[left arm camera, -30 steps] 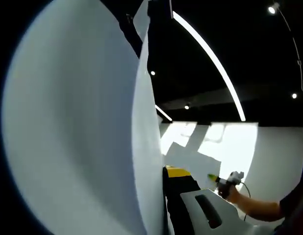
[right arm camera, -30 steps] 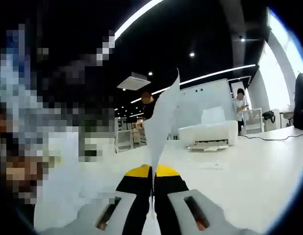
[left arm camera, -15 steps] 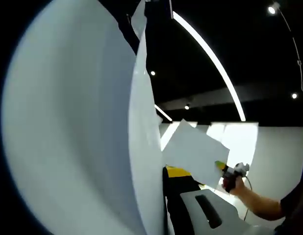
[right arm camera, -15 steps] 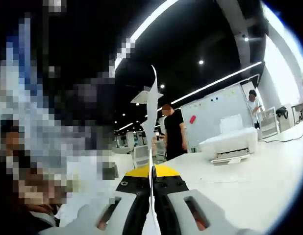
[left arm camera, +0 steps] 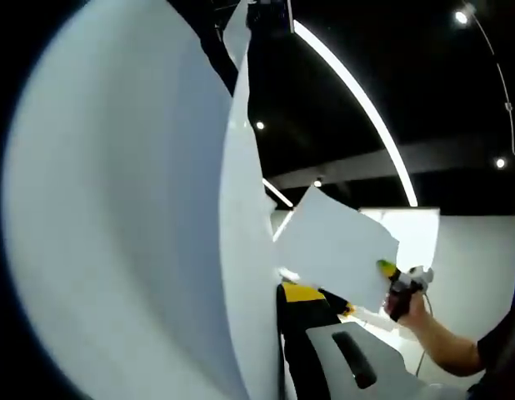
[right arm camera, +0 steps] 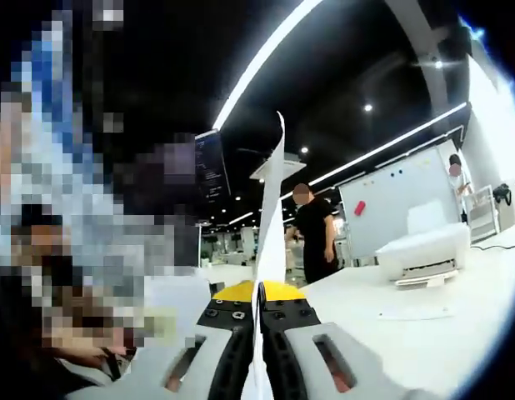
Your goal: Organize the stack of printing papers by aligning and flattening the scattered papers on the table
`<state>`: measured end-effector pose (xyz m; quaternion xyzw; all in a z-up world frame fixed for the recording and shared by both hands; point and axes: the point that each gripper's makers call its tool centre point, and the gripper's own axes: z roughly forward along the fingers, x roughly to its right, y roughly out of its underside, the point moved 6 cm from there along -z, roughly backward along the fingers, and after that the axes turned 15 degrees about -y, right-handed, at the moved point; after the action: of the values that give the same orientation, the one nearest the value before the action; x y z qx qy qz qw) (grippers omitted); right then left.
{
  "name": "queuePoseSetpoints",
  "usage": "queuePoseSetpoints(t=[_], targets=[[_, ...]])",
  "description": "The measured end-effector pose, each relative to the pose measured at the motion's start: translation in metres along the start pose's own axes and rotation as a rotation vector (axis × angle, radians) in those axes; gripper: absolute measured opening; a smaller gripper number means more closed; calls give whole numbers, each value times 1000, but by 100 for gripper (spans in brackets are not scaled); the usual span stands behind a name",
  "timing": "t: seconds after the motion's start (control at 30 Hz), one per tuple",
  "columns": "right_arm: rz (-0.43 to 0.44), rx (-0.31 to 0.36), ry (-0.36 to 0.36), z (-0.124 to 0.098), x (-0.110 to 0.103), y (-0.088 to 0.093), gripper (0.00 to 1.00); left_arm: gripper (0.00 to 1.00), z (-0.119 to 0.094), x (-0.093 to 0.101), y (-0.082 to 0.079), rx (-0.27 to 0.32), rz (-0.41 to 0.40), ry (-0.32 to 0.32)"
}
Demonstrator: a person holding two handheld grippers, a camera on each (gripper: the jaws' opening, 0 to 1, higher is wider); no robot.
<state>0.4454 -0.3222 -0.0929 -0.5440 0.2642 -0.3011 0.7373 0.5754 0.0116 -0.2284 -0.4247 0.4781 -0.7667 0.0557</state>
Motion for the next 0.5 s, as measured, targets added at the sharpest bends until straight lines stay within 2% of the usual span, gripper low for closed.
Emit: queuePoseSetpoints(t=[0.23, 0.5], targets=[[-18, -6, -78, 22, -23, -11, 0, 6, 0, 0, 0, 0, 1, 1], [-41, 15, -158, 41, -44, -23, 0, 6, 0, -1, -1, 1, 0, 2]])
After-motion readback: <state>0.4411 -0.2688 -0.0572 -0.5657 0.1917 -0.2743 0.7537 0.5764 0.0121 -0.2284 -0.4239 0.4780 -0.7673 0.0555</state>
